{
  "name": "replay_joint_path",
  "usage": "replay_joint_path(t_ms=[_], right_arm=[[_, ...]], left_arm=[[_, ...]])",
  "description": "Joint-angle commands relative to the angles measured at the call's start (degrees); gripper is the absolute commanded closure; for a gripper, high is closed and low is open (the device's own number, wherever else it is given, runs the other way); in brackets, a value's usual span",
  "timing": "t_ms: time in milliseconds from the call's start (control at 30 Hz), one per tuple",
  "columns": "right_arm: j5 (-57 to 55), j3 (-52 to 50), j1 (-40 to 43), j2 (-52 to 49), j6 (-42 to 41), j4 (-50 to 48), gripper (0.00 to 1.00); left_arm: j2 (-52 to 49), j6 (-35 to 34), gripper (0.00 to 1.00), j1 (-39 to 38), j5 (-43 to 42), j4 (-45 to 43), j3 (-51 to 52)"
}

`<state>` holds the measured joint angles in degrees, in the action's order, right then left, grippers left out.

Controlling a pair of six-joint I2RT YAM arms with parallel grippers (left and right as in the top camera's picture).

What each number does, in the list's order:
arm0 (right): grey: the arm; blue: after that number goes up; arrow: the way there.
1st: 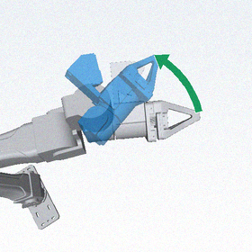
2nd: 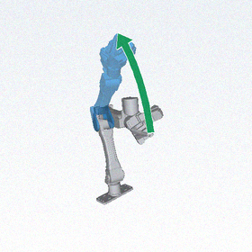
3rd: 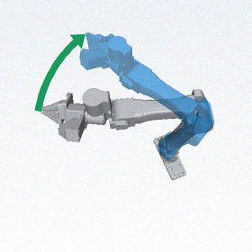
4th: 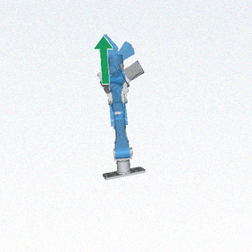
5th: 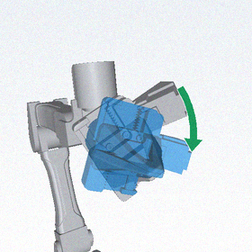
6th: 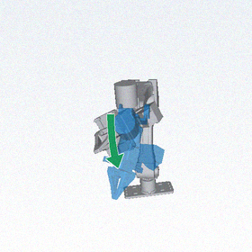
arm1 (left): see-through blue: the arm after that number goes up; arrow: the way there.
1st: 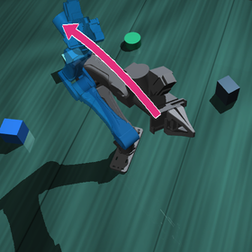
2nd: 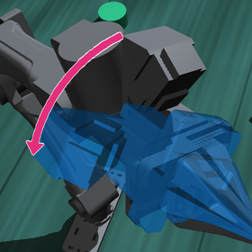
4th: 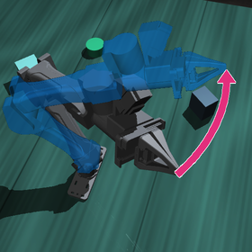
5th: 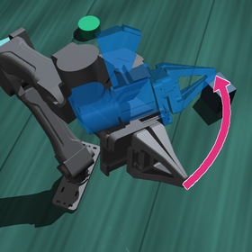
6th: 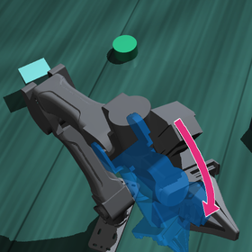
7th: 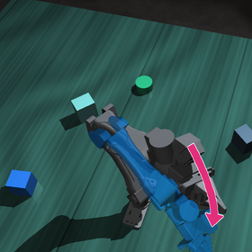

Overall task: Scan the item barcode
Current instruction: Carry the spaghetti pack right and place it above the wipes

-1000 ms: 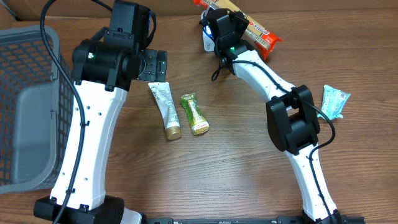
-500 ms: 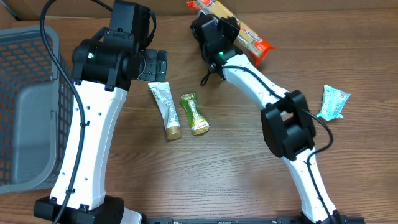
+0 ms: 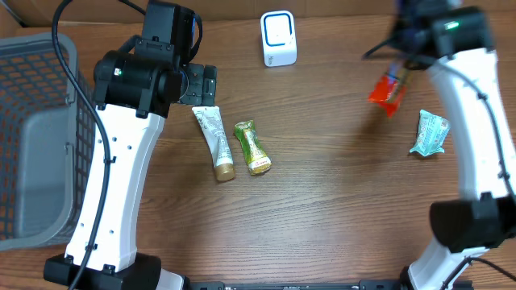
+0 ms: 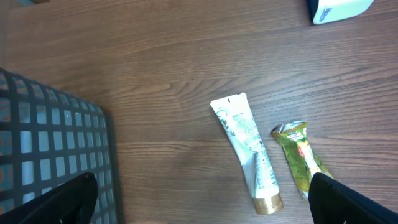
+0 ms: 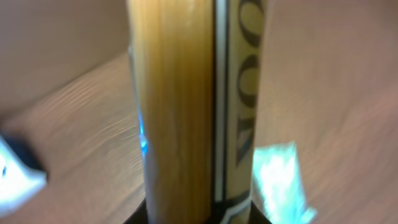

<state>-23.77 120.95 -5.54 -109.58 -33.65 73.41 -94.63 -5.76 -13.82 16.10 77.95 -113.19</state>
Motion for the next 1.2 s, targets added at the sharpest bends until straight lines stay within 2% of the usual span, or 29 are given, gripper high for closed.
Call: replay_joint_path(t_ms=[0,200,367,467,500,533,567,600,633,700,733,767,800,867,1033,1100,1167], right_arm=[[12.3,-5.4,7.0,-1.9,-26.3,-0.2,0.96],[17.9,-18.3,14.0,-1.9,-35.7,-8.8,0.96],[16.0,-29.3,15.7,-1.9,-35.8,-24.3,0.96],[12.7,-31.2,16.0,-1.9,-35.7,-28.3,0.96],[11.8,-31.3,16.0,-1.9,-35.1,-29.3,0.89],[11.8,-31.3,16.0,-1.9,-33.6,-29.9,0.71],[11.8,-31.3,16.0,-1.9,-32.4,-30.0,0.48],[11.9,-31.3,16.0,-1.9,-30.0,-30.1,0.33],[12.4,-31.2,16.0,-1.7,-26.4,-30.0,0.27],[15.0,-30.6,16.0,-0.8,-16.9,-30.1,0.24],[17.3,-29.8,16.0,0.2,-10.4,-30.1,0.19],[19.8,-29.0,16.0,1.1,-5.6,-30.0,0.19],[24.2,-27.7,16.0,2.6,1.0,-29.6,0.19],[32.8,-24.5,15.3,6.3,7.8,-26.6,0.16],[36.9,-21.5,7.8,9.9,13.6,-19.1,0.14],[38.0,-21.5,1.9,9.6,16.3,-16.8,0.14],[36.0,-21.5,-3.8,9.4,17.5,-15.4,0.13]], left_arm=[[-0.2,0.5,0.00,-0.1,0.4,-0.2,-0.2],[-0.2,0.4,0.00,-0.1,0.4,-0.2,-0.2],[-0.2,0.4,0.00,-0.1,0.4,-0.2,-0.2],[-0.2,0.5,0.00,-0.1,0.4,-0.2,-0.2],[-0.2,0.5,0.00,-0.1,0.4,-0.2,-0.2],[-0.2,0.5,0.00,-0.1,0.4,-0.2,-0.2],[-0.2,0.5,0.00,-0.1,0.4,-0.2,-0.2],[-0.2,0.4,0.00,-0.1,0.4,-0.2,-0.2],[-0.2,0.4,0.00,-0.1,0.4,-0.2,-0.2],[-0.2,0.4,0.01,-0.1,0.1,-0.7,-0.2],[-0.2,0.4,0.00,-0.1,-0.1,-0.9,-0.2],[-0.2,0.4,0.00,-0.1,-0.1,-0.8,-0.2],[-0.2,0.4,0.00,-0.1,-0.1,-0.9,-0.2],[-0.2,0.4,0.00,-0.1,0.0,-2.1,-0.2],[-0.1,1.5,0.00,0.8,-0.1,-1.9,-0.9],[-0.1,-2.6,0.00,3.5,-0.3,1.9,-3.6],[-0.1,-4.1,0.00,7.6,-4.3,5.2,-7.0]])
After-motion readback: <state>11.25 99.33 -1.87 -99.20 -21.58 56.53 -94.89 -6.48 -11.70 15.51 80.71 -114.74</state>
